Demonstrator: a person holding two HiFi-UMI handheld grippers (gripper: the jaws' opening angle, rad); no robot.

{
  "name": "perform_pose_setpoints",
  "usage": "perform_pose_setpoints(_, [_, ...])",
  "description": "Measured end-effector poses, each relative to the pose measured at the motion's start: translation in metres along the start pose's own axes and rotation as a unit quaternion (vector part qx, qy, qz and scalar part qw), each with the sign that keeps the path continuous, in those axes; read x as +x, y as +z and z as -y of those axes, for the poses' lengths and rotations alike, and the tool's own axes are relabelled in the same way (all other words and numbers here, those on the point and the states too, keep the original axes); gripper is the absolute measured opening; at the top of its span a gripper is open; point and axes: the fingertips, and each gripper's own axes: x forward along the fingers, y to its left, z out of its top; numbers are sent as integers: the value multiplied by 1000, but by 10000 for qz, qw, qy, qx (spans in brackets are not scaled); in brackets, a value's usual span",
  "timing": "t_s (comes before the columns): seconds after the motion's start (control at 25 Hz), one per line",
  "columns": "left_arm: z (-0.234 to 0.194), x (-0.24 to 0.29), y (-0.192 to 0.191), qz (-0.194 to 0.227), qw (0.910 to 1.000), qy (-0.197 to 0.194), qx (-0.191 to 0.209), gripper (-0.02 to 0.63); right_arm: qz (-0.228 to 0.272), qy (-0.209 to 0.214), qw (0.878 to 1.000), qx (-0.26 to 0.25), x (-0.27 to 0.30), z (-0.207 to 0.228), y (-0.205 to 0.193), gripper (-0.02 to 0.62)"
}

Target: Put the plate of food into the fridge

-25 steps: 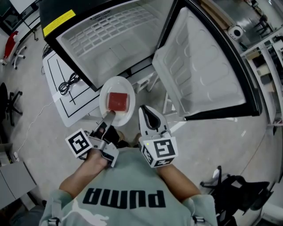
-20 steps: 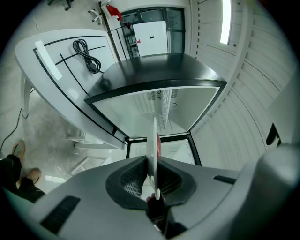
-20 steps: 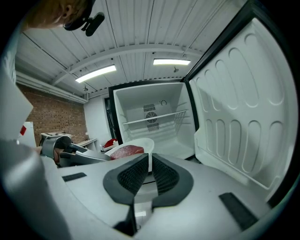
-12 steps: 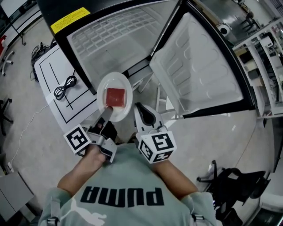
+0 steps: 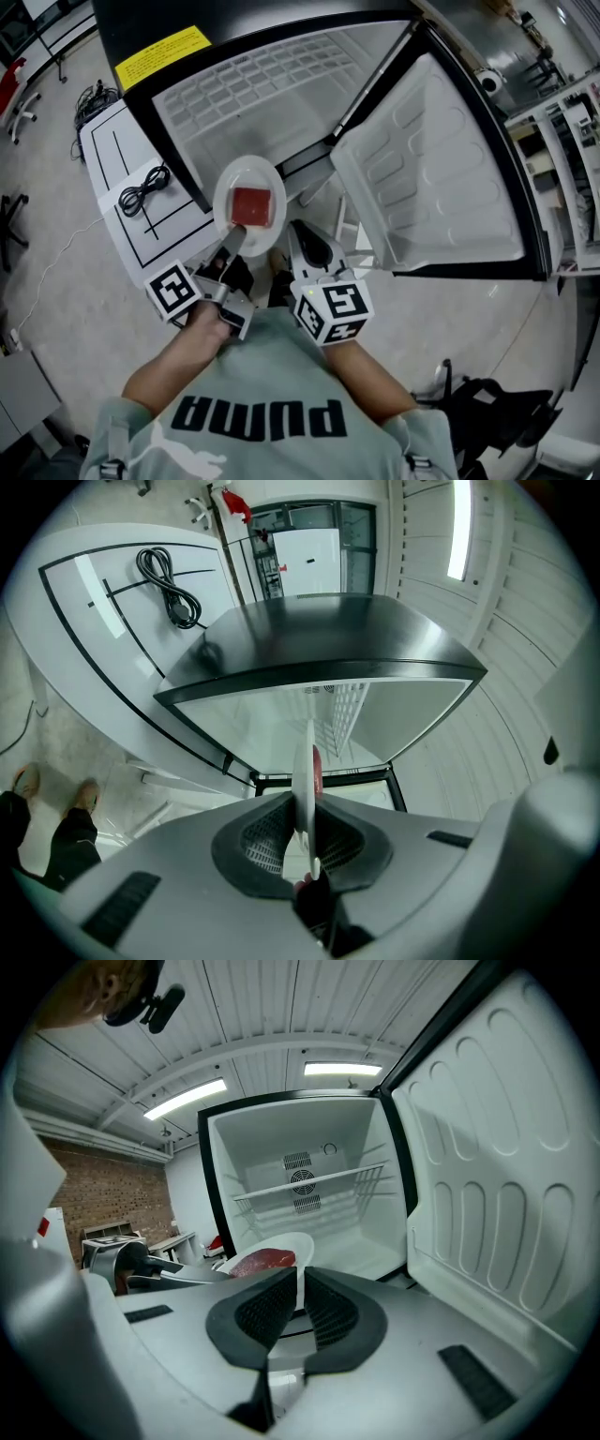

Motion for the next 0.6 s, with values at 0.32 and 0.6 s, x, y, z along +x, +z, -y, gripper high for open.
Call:
perform_pose_setpoints(0.32, [-17,54,4,299,9994,135,-138,32,-50,196,9997,-155,33,44,21,6])
perform_pose_setpoints(0.6, [-26,95,6,594,9976,303,-158,32,-176,427,9988,-133,49,79,33,6])
